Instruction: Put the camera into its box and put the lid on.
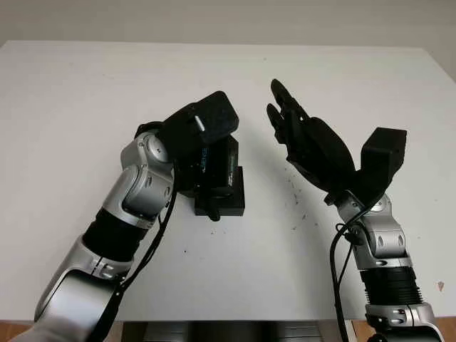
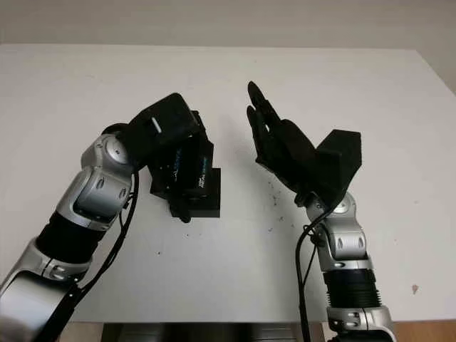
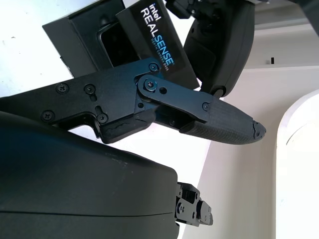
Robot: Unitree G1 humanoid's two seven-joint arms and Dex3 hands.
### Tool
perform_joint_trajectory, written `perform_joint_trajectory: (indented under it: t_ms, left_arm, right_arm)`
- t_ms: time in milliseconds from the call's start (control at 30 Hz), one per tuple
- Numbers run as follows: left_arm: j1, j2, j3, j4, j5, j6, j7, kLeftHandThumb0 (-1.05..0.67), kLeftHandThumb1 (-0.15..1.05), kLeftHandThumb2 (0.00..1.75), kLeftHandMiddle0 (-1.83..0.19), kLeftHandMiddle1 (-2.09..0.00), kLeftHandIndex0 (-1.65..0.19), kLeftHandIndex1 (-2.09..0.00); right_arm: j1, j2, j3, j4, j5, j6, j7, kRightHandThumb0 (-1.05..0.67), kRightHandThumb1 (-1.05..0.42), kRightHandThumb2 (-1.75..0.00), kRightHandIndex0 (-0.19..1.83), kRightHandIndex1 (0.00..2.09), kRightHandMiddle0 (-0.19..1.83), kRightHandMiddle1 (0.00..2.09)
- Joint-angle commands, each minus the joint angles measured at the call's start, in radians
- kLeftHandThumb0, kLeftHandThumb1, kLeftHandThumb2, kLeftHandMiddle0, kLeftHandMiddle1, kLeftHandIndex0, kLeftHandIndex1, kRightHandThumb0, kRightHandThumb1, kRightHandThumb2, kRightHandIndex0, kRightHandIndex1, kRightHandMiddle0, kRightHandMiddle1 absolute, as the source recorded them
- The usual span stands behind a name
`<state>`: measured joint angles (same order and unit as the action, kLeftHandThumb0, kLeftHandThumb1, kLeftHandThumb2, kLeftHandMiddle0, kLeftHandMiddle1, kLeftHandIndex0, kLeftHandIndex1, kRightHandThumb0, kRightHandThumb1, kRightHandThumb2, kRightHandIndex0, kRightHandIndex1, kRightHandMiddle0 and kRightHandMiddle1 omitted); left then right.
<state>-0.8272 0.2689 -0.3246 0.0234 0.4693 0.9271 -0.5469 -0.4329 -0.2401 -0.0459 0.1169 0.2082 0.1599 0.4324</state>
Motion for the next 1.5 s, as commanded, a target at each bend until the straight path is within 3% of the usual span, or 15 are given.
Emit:
perform_joint_trajectory:
  t_ms: [0, 33, 67, 133, 233, 267, 333, 467, 600, 767, 900, 1000, 1200, 1333, 1467]
  left_arm:
    - [-0.020, -0.011, -0.037, 0.006, -0.023, 0.032, -0.032, -0.44, 1.05, 0.32, -0.22, -1.68, -0.07, -1.73]
    - [-0.027, -0.003, -0.047, 0.005, -0.030, 0.036, -0.046, -0.45, 1.05, 0.33, -0.17, -1.61, -0.03, -1.71]
    - [-0.047, -0.002, -0.065, 0.004, -0.035, 0.073, -0.063, -0.47, 1.05, 0.36, -0.06, -1.42, 0.06, -1.69]
    - [-0.077, 0.011, -0.099, -0.002, -0.045, 0.111, -0.098, -0.50, 1.05, 0.38, 0.13, -1.28, 0.16, -1.62]
    - [-0.097, 0.036, -0.143, -0.001, -0.063, 0.109, -0.137, -0.53, 1.05, 0.43, 0.06, -0.67, 0.19, -1.28]
    - [-0.101, 0.044, -0.156, 0.000, -0.065, 0.109, -0.145, -0.54, 1.05, 0.44, 0.13, -0.39, 0.19, -0.67]
    - [-0.102, 0.063, -0.180, 0.003, -0.070, 0.083, -0.159, -0.54, 1.05, 0.46, 0.15, -0.22, 0.19, -0.31]
    - [-0.113, 0.105, -0.246, -0.005, -0.065, 0.089, -0.205, -0.56, 1.05, 0.47, 0.17, -0.11, 0.19, -0.07]
    - [-0.123, 0.163, -0.339, -0.043, -0.030, 0.081, -0.258, -0.57, 1.05, 0.47, 0.08, -0.11, 0.09, -0.06]
    - [-0.114, 0.225, -0.400, -0.075, 0.014, -0.042, -0.300, -0.58, 1.05, 0.47, -0.03, -0.15, 0.03, -0.09]
    - [-0.115, 0.276, -0.446, -0.107, 0.088, -0.151, -0.352, -0.56, 1.05, 0.47, 0.15, -0.05, 0.14, -0.03]
    - [-0.094, 0.303, -0.465, -0.133, 0.165, -0.240, -0.358, -0.57, 1.05, 0.46, 0.17, -0.04, 0.13, -0.04]
    - [-0.041, 0.315, -0.455, -0.163, 0.290, -0.345, -0.395, -0.66, 1.05, 0.52, 0.19, 0.00, 0.18, -0.02]
    - [-0.007, 0.306, -0.431, -0.177, 0.350, -0.367, -0.417, -0.71, 1.05, 0.58, 0.09, -0.06, 0.18, -0.01]
    - [0.016, 0.281, -0.399, -0.153, 0.389, -0.373, -0.417, -0.71, 1.05, 0.61, 0.18, -0.01, 0.19, 0.00]
  right_arm:
    - [-0.005, 0.002, 0.002, 0.003, -0.004, -0.016, 0.000, -0.81, -1.05, -0.78, -0.19, 0.00, -0.19, 0.00]
    - [-0.006, 0.002, 0.004, 0.005, -0.006, -0.016, -0.002, -0.80, -1.05, -0.78, -0.19, 0.00, -0.19, 0.00]
    - [-0.006, 0.005, 0.005, 0.004, -0.010, -0.016, -0.008, -0.81, -1.05, -0.78, -0.19, 0.00, -0.19, 0.00]
    - [-0.006, 0.010, 0.006, -0.001, -0.012, -0.012, -0.017, -0.80, -1.05, -0.78, -0.19, 0.00, -0.19, 0.00]
    - [-0.004, 0.013, 0.009, -0.010, -0.014, -0.006, -0.024, -0.80, -1.05, -0.78, -0.19, 0.00, -0.19, 0.00]
    - [-0.004, 0.013, 0.010, -0.009, -0.015, -0.009, -0.027, -0.80, -1.05, -0.78, -0.19, 0.00, -0.19, 0.00]
    - [-0.003, 0.013, 0.010, -0.008, -0.016, -0.012, -0.029, -0.80, -1.05, -0.78, -0.19, 0.00, -0.19, 0.00]
    - [-0.002, 0.011, 0.008, -0.006, -0.014, -0.015, -0.027, -0.81, -1.05, -0.78, -0.19, 0.00, -0.19, 0.00]
    - [-0.001, 0.011, 0.007, -0.008, -0.013, -0.014, -0.028, -0.80, -1.05, -0.78, -0.19, 0.00, -0.19, 0.00]
    - [-0.002, 0.011, 0.005, -0.002, -0.011, -0.018, -0.026, -0.79, -1.05, -0.78, -0.19, 0.00, -0.19, 0.00]
    - [-0.001, 0.007, 0.001, 0.004, -0.007, -0.027, -0.016, -0.79, -1.05, -0.79, -0.19, 0.00, -0.19, 0.00]
    - [0.000, 0.007, 0.001, 0.004, -0.010, -0.027, -0.018, -0.79, -1.05, -0.78, -0.19, 0.00, -0.19, 0.00]
    - [0.002, 0.007, -0.001, -0.001, -0.010, -0.023, -0.022, -0.80, -1.05, -0.77, -0.19, 0.00, -0.19, 0.00]
    - [0.003, 0.003, -0.001, -0.004, -0.006, -0.020, -0.014, -0.80, -1.05, -0.78, -0.19, 0.00, -0.19, 0.00]
    - [0.003, 0.001, -0.001, -0.006, -0.006, -0.014, -0.011, -0.80, -1.05, -0.78, -0.19, 0.00, -0.19, 0.00]
